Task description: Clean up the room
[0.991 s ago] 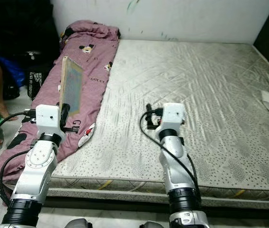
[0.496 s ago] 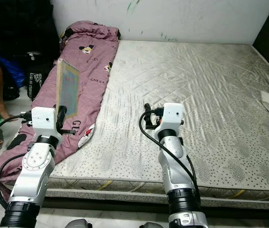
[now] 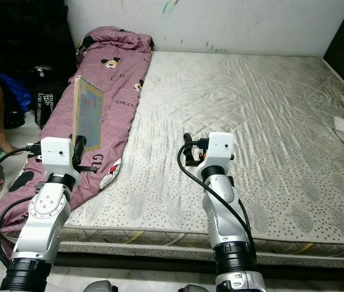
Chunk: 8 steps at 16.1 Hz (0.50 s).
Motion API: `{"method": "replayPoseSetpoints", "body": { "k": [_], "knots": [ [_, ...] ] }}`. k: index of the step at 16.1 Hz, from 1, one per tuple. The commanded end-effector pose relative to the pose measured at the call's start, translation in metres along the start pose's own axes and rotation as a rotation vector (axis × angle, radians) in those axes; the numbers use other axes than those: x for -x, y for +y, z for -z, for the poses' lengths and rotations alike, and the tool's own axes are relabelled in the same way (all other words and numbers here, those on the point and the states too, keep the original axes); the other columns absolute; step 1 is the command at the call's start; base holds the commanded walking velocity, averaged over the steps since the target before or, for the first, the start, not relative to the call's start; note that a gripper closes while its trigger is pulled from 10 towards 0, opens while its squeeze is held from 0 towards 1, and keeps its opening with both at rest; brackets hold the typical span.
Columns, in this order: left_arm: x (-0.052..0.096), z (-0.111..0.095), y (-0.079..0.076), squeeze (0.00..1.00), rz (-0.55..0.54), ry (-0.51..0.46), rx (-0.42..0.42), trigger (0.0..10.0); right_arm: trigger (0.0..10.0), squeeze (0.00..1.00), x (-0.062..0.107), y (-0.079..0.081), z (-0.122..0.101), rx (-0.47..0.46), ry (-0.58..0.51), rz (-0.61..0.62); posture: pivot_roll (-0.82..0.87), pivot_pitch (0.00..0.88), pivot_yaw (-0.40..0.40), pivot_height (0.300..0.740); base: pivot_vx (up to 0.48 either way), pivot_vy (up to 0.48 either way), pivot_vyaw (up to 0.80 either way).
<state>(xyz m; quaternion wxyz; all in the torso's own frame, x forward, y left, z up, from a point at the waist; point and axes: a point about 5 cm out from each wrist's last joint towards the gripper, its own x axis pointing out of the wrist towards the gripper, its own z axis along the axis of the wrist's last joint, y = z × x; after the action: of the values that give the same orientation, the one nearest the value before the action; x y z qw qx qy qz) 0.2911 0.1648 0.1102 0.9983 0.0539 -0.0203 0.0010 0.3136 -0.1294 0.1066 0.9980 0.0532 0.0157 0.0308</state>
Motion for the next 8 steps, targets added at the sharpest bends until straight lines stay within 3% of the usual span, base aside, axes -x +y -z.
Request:
{"method": "replayPoseSetpoints", "body": {
  "k": [1,8],
  "knots": [
    [-0.0018,-0.0119,0.0032,0.00,-0.001,-0.051,-0.010,10.0,10.0,0.00,0.0007,0.0005,-0.0041,-0.007,-0.015,0.002,0.02,0.004,0.002,0.740,0.000,0.000,0.00],
    [-0.0018,-0.0119,0.0032,0.00,-0.001,-0.051,-0.010,10.0,10.0,0.00,0.0007,0.0005,-0.0041,-0.007,-0.015,0.002,0.02,0.004,0.002,0.740,0.000,0.000,0.00]
  ]
}}
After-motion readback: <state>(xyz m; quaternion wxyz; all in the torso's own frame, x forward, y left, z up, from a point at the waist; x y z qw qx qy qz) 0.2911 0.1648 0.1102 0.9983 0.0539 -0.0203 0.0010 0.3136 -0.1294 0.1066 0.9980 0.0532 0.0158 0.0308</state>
